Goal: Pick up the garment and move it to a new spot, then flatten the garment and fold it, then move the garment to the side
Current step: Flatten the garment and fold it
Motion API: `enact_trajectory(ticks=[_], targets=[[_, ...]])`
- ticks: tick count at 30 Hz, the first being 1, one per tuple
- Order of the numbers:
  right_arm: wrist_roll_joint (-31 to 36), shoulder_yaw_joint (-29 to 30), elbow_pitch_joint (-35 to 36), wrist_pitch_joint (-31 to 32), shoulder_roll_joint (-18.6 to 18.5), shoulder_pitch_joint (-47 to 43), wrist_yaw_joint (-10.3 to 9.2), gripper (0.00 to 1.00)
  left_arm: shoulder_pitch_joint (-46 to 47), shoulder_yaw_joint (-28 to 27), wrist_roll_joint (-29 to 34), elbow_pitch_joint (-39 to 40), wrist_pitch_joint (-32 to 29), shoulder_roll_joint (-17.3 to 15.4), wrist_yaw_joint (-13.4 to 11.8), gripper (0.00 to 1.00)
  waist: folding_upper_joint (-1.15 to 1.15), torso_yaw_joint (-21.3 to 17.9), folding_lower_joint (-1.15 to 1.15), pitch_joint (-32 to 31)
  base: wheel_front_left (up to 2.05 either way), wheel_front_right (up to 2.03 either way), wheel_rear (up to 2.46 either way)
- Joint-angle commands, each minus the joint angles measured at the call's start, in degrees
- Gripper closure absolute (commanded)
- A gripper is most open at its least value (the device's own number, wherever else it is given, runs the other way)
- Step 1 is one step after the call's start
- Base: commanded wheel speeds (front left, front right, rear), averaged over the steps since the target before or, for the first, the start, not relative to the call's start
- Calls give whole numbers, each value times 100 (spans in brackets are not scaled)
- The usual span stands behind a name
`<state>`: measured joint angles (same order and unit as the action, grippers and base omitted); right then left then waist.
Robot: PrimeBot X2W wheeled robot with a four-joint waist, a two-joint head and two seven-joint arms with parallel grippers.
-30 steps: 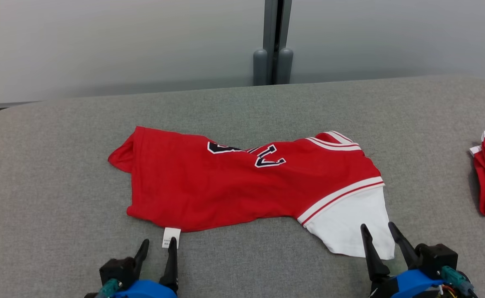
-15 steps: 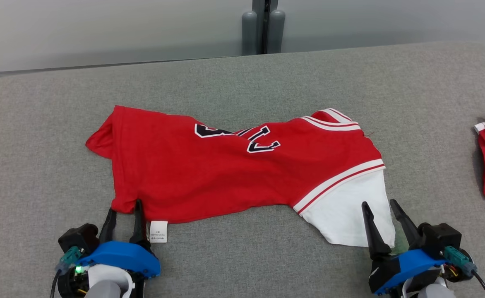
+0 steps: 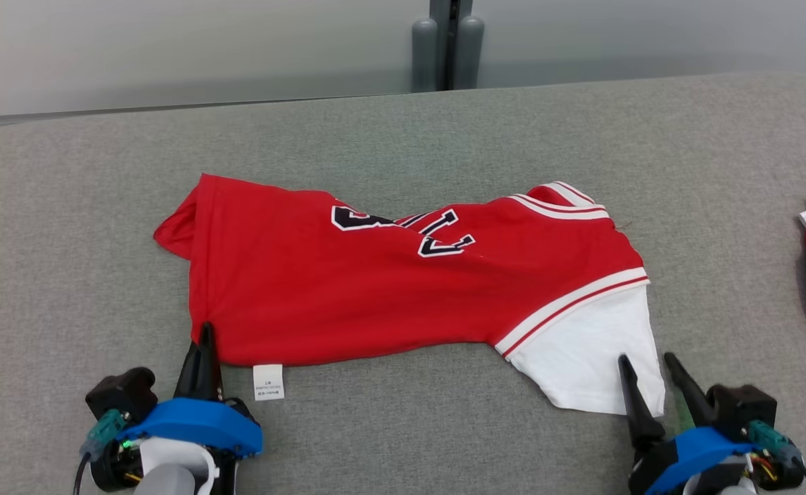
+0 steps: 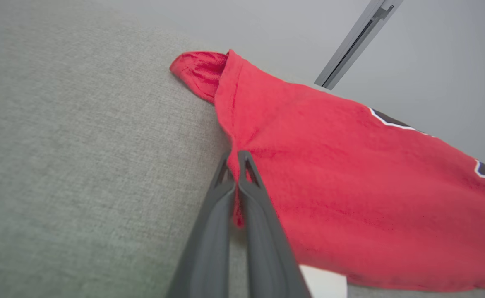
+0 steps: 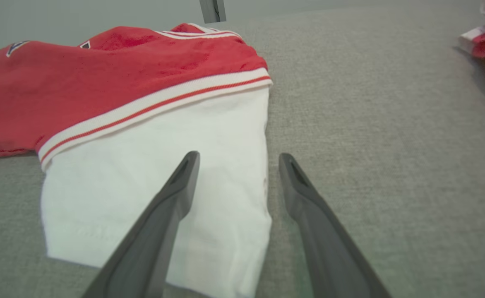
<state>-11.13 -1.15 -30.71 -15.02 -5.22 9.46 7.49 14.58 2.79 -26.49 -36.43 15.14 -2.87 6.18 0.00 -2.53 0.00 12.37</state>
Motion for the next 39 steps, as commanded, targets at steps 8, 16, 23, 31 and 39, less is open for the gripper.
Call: enact_trajectory(ticks=[8, 16, 23, 31, 39], targets=[[327, -275, -869, 61, -61, -352, 9, 0, -364, 272, -2, 268, 0, -6, 50, 100, 0, 203, 0, -35, 0, 0, 0], [-39, -668, -150, 13, -249, -482, 6, 100, -440, 195, 155, 567, 0, -9, -29, 100, 0, 203, 0, -222, 0, 0, 0], [-393, 65, 1336, -9, -364, -64, -1, 100, -203, -241, 554, 1348, 6, -11, -15, 100, 0, 212, 0, -683, 0, 0, 0], [-903, 451, 2556, -8, -687, 937, -1, 100, 656, -152, 1171, 2212, 6, -304, 131, 100, 0, 351, 0, -1147, 0, 0, 0], [-1066, 282, 3259, -7, -1477, 1962, -1, 100, 1824, 241, 1019, 2888, -494, -1057, 132, 100, 0, 431, 0, -1275, 0, 0, 0]])
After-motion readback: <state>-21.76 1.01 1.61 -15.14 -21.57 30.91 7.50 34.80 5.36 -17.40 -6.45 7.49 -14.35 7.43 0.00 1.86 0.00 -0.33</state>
